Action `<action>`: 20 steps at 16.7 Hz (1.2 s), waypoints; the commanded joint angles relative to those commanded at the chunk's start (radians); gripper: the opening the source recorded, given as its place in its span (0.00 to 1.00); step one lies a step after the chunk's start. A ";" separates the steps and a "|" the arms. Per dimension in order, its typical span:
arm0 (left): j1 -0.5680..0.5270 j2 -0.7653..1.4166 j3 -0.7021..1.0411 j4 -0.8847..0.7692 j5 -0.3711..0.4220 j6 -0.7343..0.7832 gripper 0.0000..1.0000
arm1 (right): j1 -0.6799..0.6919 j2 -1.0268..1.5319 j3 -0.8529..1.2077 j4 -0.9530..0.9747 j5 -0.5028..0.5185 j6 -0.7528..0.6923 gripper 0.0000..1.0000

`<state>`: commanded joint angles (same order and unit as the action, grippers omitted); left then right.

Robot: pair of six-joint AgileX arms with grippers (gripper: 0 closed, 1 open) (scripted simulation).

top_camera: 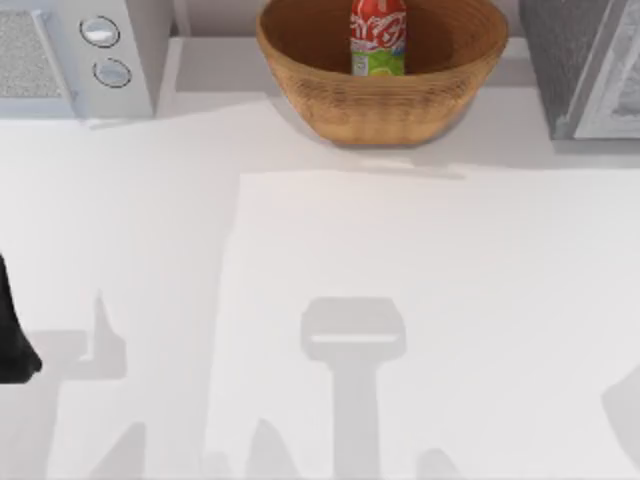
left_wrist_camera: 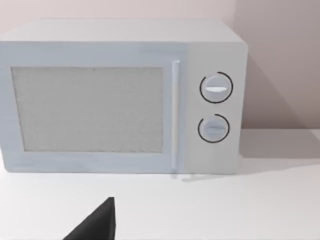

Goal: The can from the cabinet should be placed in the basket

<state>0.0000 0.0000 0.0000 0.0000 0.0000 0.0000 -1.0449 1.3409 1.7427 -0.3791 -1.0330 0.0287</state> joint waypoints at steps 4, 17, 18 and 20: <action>0.000 0.000 0.000 0.000 0.000 0.000 1.00 | 0.059 0.002 0.009 -0.003 0.062 0.000 1.00; 0.000 0.000 0.000 0.000 0.000 0.000 1.00 | 1.078 -0.006 0.019 -0.051 1.077 -0.007 1.00; 0.000 0.000 0.000 0.000 0.000 0.000 1.00 | 1.161 -0.012 0.013 -0.054 1.160 -0.007 1.00; 0.000 0.000 0.000 0.000 0.000 0.000 1.00 | 1.305 -0.025 0.001 -0.057 1.304 -0.008 1.00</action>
<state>0.0000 0.0000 0.0000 0.0000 0.0000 0.0000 0.2603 1.3155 1.7434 -0.4356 0.2712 0.0205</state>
